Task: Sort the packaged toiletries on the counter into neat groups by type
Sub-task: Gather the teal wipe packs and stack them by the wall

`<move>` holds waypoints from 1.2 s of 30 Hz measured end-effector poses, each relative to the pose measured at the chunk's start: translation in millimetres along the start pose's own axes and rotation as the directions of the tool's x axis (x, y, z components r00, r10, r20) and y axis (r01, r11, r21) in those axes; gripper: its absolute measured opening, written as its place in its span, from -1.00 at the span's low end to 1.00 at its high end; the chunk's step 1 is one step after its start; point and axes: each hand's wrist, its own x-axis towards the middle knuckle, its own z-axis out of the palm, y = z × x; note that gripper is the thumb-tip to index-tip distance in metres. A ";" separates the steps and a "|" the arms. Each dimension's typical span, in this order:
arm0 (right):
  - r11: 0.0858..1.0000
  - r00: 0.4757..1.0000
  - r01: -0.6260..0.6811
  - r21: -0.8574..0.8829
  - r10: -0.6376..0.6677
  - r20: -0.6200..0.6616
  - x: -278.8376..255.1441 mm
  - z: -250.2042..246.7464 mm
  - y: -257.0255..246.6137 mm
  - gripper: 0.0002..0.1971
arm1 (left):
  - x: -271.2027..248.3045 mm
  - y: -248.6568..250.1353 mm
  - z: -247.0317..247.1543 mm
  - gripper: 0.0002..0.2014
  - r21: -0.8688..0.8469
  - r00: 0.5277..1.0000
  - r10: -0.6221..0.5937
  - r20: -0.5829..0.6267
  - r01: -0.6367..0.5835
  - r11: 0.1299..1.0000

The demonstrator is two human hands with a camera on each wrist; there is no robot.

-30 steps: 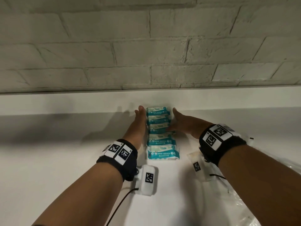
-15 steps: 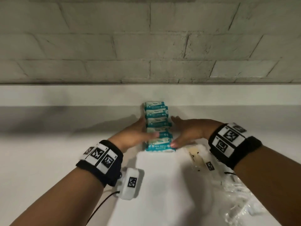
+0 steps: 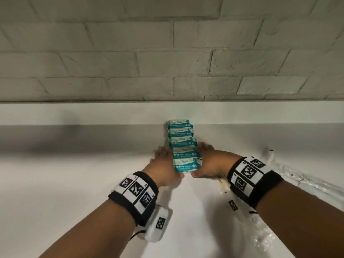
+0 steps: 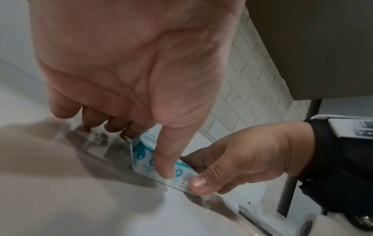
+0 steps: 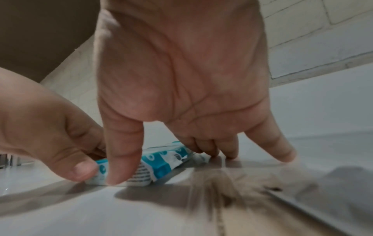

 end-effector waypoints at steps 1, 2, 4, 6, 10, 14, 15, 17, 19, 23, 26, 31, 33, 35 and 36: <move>1.000 1.000 0.022 0.007 -0.022 -0.018 -0.2 -0.4 0.8 -0.06 | -2.0 1.9 -1.2 -0.15 -0.019 1.000 -0.007 -0.009 0.007 1.000; 0.999 0.999 0.036 0.016 -0.036 -0.028 -1.1 -0.7 1.7 -0.08 | -2.5 2.5 -1.0 -0.16 -0.026 0.999 -0.002 -0.034 0.001 1.000; 0.999 0.999 0.037 0.040 -0.035 -0.030 -5.5 -1.9 3.2 -0.05 | -3.3 2.7 -1.6 -0.17 -0.021 0.997 -0.005 -0.078 0.004 1.000; 0.998 0.999 0.027 0.051 -0.025 -0.030 -3.6 0.3 6.0 0.07 | -0.7 0.1 -2.0 -0.11 -0.030 0.994 -0.040 -0.101 0.037 0.999; 0.999 0.999 -0.033 0.025 0.034 -0.029 7.2 9.6 6.1 0.17 | 4.3 -1.2 -0.6 0.04 0.018 0.991 -0.083 -0.100 0.085 0.996; 0.993 0.992 -0.120 -0.003 0.119 -0.043 6.0 13.7 9.6 0.23 | 5.3 -1.2 -4.1 0.14 0.020 0.992 -0.099 -0.079 0.100 0.995; 0.993 0.992 -0.118 -0.011 0.118 -0.040 6.2 13.6 9.5 0.22 | 6.0 -2.0 -4.5 0.15 0.022 0.993 -0.096 -0.076 0.098 0.995; 0.995 0.995 -0.099 -0.021 0.098 -0.036 9.5 15.2 8.8 0.20 | 7.8 -3.4 -4.1 0.16 0.034 0.993 -0.099 -0.056 0.101 0.994; 0.995 0.995 -0.096 -0.026 0.095 -0.034 9.5 16.0 7.3 0.18 | 8.0 -3.3 -4.0 0.16 0.038 0.994 -0.099 -0.047 0.101 0.994; 0.988 0.988 -0.149 -0.029 0.147 -0.042 -0.8 16.8 9.0 0.13 | 4.4 -5.6 -5.2 0.17 0.012 0.994 -0.100 -0.041 0.101 0.995; 0.985 0.986 -0.168 -0.041 0.166 -0.031 -6.8 20.7 4.7 -0.01 | -0.6 -6.3 -4.6 0.17 0.007 0.991 -0.131 -0.012 0.131 0.991; 0.984 0.984 -0.176 -0.033 0.176 -0.002 -9.8 20.6 -1.7 -0.06 | -6.4 -1.1 -8.1 0.19 0.010 0.991 -0.130 -0.005 0.130 0.991; 0.983 0.983 -0.183 -0.019 0.183 -0.007 -13.4 15.6 0.3 0.02 | -9.4 -1.2 -9.0 0.25 0.002 0.991 -0.131 -0.019 0.131 0.991; 0.991 0.990 -0.136 -0.001 0.135 -0.043 -15.7 5.8 0.0 0.03 | -13.6 1.3 -10.7 0.25 0.041 0.995 -0.083 -0.049 0.085 0.996; 0.996 0.994 -0.091 0.009 0.092 -0.061 -13.0 0.0 -1.1 -0.02 | -15.4 4.7 -11.9 0.20 0.086 0.997 -0.032 -0.071 0.038 0.996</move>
